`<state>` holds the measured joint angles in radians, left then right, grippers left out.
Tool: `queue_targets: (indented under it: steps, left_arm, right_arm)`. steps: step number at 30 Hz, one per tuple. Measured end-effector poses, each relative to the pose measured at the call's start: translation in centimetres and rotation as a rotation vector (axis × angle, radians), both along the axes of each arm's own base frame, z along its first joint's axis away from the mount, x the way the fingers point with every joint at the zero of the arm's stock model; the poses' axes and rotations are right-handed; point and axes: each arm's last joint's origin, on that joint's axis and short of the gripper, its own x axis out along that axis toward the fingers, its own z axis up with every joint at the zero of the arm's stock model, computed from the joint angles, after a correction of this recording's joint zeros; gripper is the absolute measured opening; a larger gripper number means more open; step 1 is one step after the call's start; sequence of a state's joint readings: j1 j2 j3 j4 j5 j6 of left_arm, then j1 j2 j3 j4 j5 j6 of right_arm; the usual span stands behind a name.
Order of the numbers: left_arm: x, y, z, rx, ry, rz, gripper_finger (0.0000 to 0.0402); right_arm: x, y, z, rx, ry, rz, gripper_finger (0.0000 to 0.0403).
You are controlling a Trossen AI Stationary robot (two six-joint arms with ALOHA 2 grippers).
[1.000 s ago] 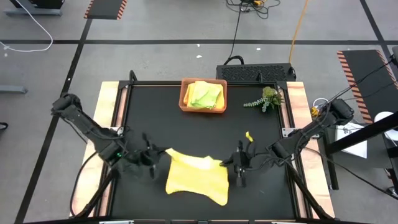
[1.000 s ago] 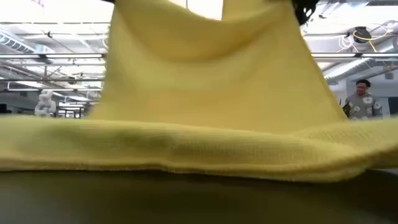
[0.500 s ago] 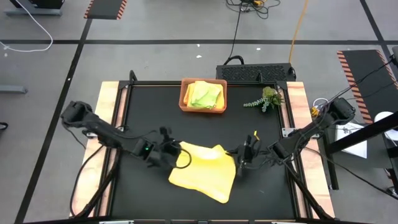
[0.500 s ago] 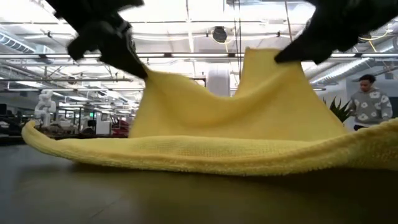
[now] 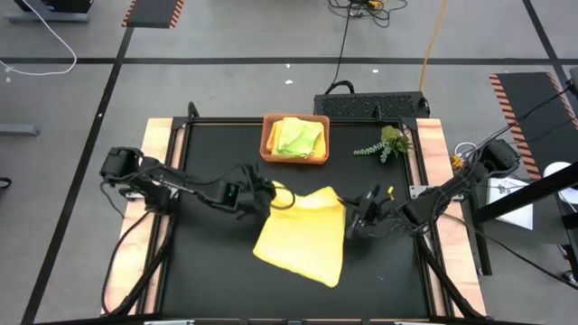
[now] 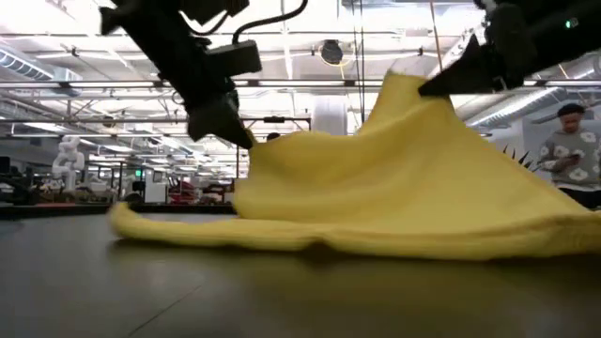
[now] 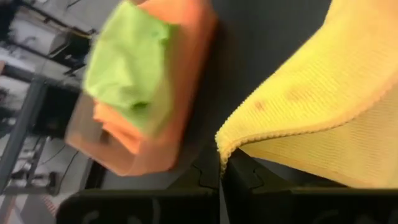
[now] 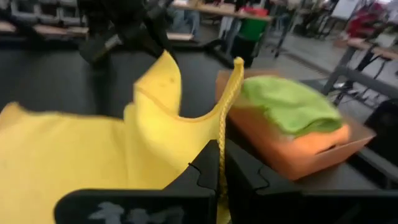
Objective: Fold microfiber towels
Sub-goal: Fold the yellow towel
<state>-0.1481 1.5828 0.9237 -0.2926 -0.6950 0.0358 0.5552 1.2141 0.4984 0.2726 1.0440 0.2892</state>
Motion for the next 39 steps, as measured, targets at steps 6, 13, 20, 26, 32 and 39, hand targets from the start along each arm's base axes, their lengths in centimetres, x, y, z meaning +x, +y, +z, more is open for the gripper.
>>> queue_targets:
  steps: [6, 13, 20, 26, 32, 39]
  left_arm:
    - [0.2, 1.5, 0.4, 0.009, -0.023, 0.043, 0.0008]
    - [0.2, -0.6, 0.4, -0.025, -0.02, -0.062, 0.0006]
    - [-1.2, -5.5, -0.4, -0.055, -0.001, -0.228, 0.0004]
    - [-3.7, -8.4, -2.8, -0.074, 0.009, -0.316, 0.0004]
    - [-5.5, -10.1, -4.5, -0.096, -0.046, -0.398, 0.0003]
    - [-6.0, -10.9, -4.8, -0.109, -0.082, -0.433, 0.0004]
  right_arm:
    - [-0.4, -0.2, 1.2, 0.008, -0.034, 0.025, 0.0008]
    - [-0.1, 0.6, 0.5, 0.102, 0.024, 0.194, 0.0008]
    - [-0.2, 2.0, -0.6, 0.151, 0.075, 0.302, 0.0008]
    - [0.1, 3.9, -2.3, 0.227, 0.098, 0.396, 0.0008]
    - [0.7, 5.6, -4.4, 0.239, 0.116, 0.484, 0.0008]
    - [0.4, 6.4, -5.9, 0.221, 0.161, 0.509, 0.0008]
